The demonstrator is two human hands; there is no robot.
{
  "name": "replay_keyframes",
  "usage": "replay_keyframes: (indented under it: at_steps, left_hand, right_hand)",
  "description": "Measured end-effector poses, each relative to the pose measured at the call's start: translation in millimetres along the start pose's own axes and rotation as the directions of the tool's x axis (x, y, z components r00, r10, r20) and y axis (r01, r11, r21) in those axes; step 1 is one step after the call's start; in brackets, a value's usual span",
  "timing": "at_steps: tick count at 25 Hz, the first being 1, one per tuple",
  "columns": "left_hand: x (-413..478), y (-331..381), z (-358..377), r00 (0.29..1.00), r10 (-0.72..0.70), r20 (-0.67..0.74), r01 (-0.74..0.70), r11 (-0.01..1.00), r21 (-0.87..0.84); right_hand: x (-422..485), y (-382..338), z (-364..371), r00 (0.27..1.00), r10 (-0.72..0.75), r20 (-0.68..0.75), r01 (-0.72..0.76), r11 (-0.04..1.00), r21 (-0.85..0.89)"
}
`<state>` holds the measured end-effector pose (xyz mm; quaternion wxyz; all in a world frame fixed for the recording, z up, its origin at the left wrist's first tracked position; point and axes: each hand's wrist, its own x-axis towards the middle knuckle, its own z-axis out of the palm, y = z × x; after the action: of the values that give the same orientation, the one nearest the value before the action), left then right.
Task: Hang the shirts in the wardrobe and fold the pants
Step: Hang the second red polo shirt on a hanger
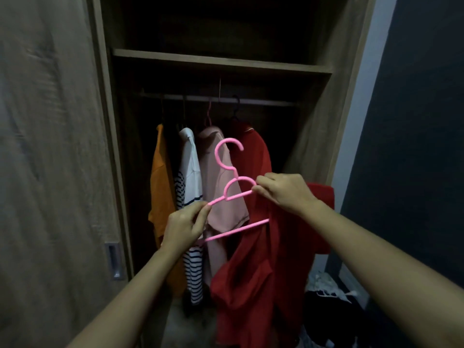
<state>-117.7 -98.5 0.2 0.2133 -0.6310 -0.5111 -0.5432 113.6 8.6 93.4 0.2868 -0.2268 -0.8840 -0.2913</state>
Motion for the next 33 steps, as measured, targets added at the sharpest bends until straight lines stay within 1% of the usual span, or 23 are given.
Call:
replay_keyframes:
  at_steps: [2,3,4,5,6,7,8,9,10,11,12,13,15,17,19,21,23,24,26,28,30,31,33]
  left_hand:
    - [4.4,5.4,7.6,0.978,0.081,-0.19,-0.04,0.977,0.208]
    - [0.4,7.7,13.7,0.964,0.156,-0.216,-0.104,0.966,0.235]
    - [-9.3,10.1,21.6,0.954,0.246,-0.169,-0.204,0.951,0.231]
    - [-23.6,11.9,30.7,0.952,0.299,-0.061,-0.279,0.935,0.216]
    - [-39.8,9.8,41.6,0.957,0.276,0.09,-0.289,0.934,0.209]
    - [-53.4,7.5,49.9,0.955,0.164,0.246,-0.22,0.95,0.223]
    - [-61.0,-0.1,55.4,0.92,-0.02,0.391,-0.086,0.964,0.252]
    - [-61.3,-7.6,55.2,0.833,-0.21,0.512,0.092,0.965,0.246]
    - [-56.9,-15.0,51.1,0.727,-0.324,0.605,0.282,0.945,0.167]
    - [-49.7,-23.9,45.4,0.661,-0.349,0.664,0.442,0.897,0.031]
    - [-41.4,-35.6,36.7,0.631,-0.344,0.695,0.541,0.837,-0.076]
    - [-31.6,-46.9,24.4,0.601,-0.333,0.726,0.588,0.8,-0.12]
    - [-11.1,-72.3,-1.3,0.548,-0.338,0.765,0.61,0.787,-0.088]
    - [10.2,-86.0,-21.7,0.521,-0.369,0.77,0.558,0.829,0.02]
    - [32.1,-85.5,-29.0,0.548,-0.417,0.725,0.507,0.855,0.108]
    - [55.0,-70.9,-23.7,0.602,-0.49,0.631,0.45,0.86,0.239]
    - [74.8,-43.7,-12.4,0.692,-0.589,0.418,0.468,0.806,0.363]
    - [81.7,-25.2,-7.5,0.736,-0.603,0.307,0.478,0.785,0.395]
    - [84.6,16.1,3.2,0.822,-0.533,0.199,0.408,0.796,0.447]
    - [66.3,52.0,14.4,0.899,-0.347,0.268,0.211,0.878,0.429]
    - [39.8,67.0,13.8,0.914,-0.156,0.375,0.037,0.951,0.305]
    - [35.4,65.1,7.3,0.932,-0.091,0.35,0.002,0.968,0.249]
    - [44.7,44.2,-6.3,0.98,0.012,0.197,-0.06,0.968,0.242]
  right_hand:
    - [11.4,1.9,-2.3,0.998,0.013,-0.062,-0.013,1.0,-0.002]
    - [18.0,2.5,-4.5,0.995,0.011,-0.1,-0.01,1.0,0.005]
    - [23.7,3.1,-7.2,0.99,0.017,-0.143,-0.014,1.0,0.022]
    - [28.8,2.9,-11.2,0.983,0.038,-0.179,-0.029,0.998,0.051]
    - [33.5,3.4,-16.0,0.977,0.068,-0.201,-0.052,0.995,0.087]
    - [36.9,4.3,-20.7,0.971,0.104,-0.214,-0.079,0.989,0.122]
    - [39.2,6.6,-23.8,0.965,0.141,-0.221,-0.109,0.983,0.149]
    - [39.7,10.1,-25.9,0.961,0.172,-0.218,-0.136,0.976,0.171]
    - [37.8,15.5,-27.2,0.958,0.194,-0.21,-0.151,0.968,0.202]
    - [33.0,23.3,-26.5,0.96,0.201,-0.196,-0.153,0.96,0.234]
    - [24.9,32.7,-23.5,0.964,0.19,-0.184,-0.139,0.955,0.261]
    - [13.6,41.2,-19.5,0.97,0.171,-0.174,-0.119,0.954,0.276]
    - [-14.0,57.0,-5.8,0.978,0.137,-0.155,-0.087,0.951,0.297]
    - [-39.7,64.8,7.0,0.979,0.149,-0.136,-0.095,0.936,0.338]
    - [-52.9,60.8,20.1,0.982,0.142,-0.125,-0.104,0.957,0.269]
    - [-49.9,44.2,29.3,0.988,0.084,-0.131,-0.078,0.995,0.055]
    - [-38.0,23.5,35.1,0.994,0.032,-0.103,-0.043,0.994,-0.1]
    - [-32.0,13.1,35.9,0.994,0.051,-0.1,-0.062,0.992,-0.113]
    - [-17.9,0.0,29.7,0.971,0.231,-0.055,-0.228,0.972,0.049]
    - [-8.2,4.3,24.7,0.896,0.442,0.025,-0.434,0.866,0.247]
    - [-7.0,15.8,18.0,0.872,0.489,0.024,-0.463,0.809,0.362]
    - [-7.4,21.3,13.0,0.881,0.473,0.01,-0.435,0.802,0.409]
    - [-7.3,29.8,4.3,0.906,0.423,-0.012,-0.366,0.798,0.478]
